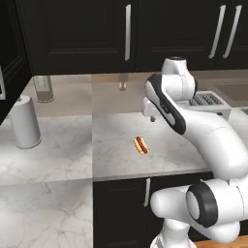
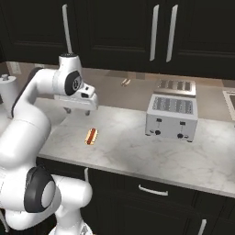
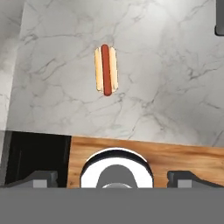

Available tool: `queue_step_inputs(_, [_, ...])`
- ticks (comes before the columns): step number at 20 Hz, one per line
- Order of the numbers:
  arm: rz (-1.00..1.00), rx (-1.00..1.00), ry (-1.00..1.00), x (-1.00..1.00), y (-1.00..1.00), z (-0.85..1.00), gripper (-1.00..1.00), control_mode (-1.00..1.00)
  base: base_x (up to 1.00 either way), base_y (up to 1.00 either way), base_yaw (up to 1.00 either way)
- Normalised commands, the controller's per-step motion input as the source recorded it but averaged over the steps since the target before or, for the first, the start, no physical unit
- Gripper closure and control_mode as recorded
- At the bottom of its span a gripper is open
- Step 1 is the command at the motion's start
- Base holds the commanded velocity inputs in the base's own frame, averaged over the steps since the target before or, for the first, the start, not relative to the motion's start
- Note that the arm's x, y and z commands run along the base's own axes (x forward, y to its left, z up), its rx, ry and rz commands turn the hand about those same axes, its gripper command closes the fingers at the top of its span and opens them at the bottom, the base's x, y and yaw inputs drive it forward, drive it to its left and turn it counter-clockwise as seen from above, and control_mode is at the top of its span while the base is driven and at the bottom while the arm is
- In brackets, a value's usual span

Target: Store the hot dog in the freezer for long-term storage. Close the freezer door after placing the cooked food.

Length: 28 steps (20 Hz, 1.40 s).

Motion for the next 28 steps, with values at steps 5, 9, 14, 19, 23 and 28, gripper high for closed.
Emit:
queue_step_inputs(5, [0.02, -0.08, 0.02, 0.0, 0.04, -0.82, -1.0, -1.0, 0.0, 0.0, 0.0])
queue_step_inputs(9, [0.06, 0.0, -0.01, 0.0, 0.0, -0.5, -1.0, -1.0, 0.0, 0.0, 0.0])
queue_step_inputs(14, [0.0, 0.0, 0.0, 0.15, 0.09, -0.21, -1.0, -1.0, 0.0, 0.0, 0.0])
queue_step_inputs(19, [0.0, 0.0, 0.02, 0.41, 0.25, -0.13, -1.0, -1.0, 0.0, 0.0, 0.0])
queue_step_inputs(23, [0.0, 0.0, 0.1, 0.56, 0.07, -0.07, -1.0, -1.0, 0.0, 0.0, 0.0])
queue_step_inputs(28, [0.0, 0.0, 0.12, 0.46, 0.0, -0.16, -1.0, -1.0, 0.0, 0.0, 0.0])
